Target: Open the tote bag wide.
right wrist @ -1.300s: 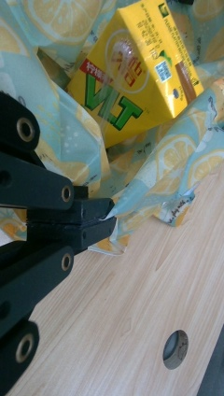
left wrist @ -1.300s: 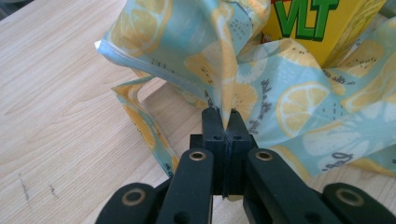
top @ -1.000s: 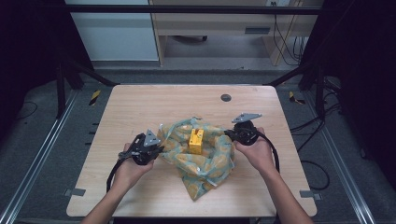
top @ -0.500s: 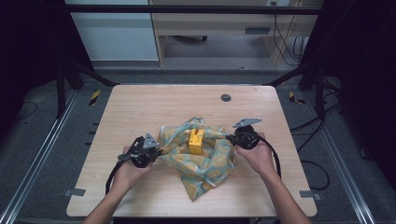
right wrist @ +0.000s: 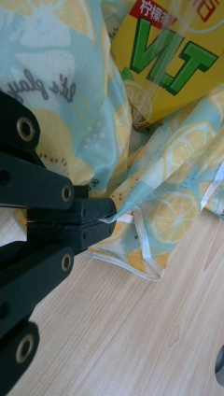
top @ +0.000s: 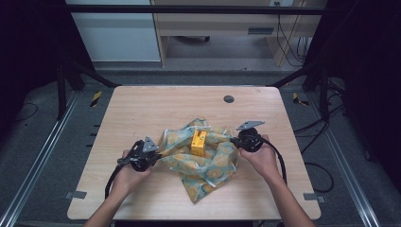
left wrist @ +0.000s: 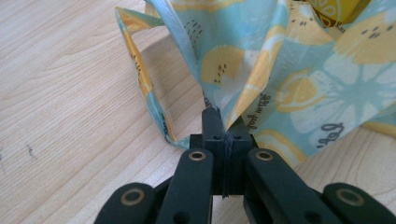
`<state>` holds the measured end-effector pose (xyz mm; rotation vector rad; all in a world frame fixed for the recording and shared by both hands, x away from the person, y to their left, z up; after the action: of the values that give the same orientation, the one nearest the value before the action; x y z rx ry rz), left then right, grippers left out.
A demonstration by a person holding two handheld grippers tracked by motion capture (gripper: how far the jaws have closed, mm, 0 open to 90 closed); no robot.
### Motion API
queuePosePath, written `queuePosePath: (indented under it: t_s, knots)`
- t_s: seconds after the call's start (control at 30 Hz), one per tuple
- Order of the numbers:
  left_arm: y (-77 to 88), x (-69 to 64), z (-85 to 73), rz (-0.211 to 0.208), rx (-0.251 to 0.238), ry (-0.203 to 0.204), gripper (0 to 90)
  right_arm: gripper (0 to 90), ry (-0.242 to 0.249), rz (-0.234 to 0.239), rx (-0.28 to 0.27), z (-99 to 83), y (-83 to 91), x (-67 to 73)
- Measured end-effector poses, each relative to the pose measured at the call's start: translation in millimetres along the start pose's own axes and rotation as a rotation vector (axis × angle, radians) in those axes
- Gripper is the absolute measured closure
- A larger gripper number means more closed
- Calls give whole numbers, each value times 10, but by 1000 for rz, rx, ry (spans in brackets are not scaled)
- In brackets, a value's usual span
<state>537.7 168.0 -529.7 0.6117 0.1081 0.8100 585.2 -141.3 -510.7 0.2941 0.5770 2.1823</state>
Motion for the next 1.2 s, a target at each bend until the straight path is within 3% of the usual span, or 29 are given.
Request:
queuePosePath:
  t_s: [0.9,1.2]
  knots:
    - [15,53,-89,15,2,13,900,900,1,-6,21,-148,13,-98]
    - [-13,86,-61,32,-3,13,900,900,-21,-35,15,-153,-24,-221]
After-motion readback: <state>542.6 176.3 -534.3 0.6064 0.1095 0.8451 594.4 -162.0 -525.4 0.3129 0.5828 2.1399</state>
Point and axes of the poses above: each handheld gripper's, and its own axes: y roughly backward along the jaws, z roughly out of its top, x roughly to its left, the point moved 8 cm from there along -y, roughly forward along the jaws, and after that the axes turned 14 degrees about -x, right-handed, at the moved point
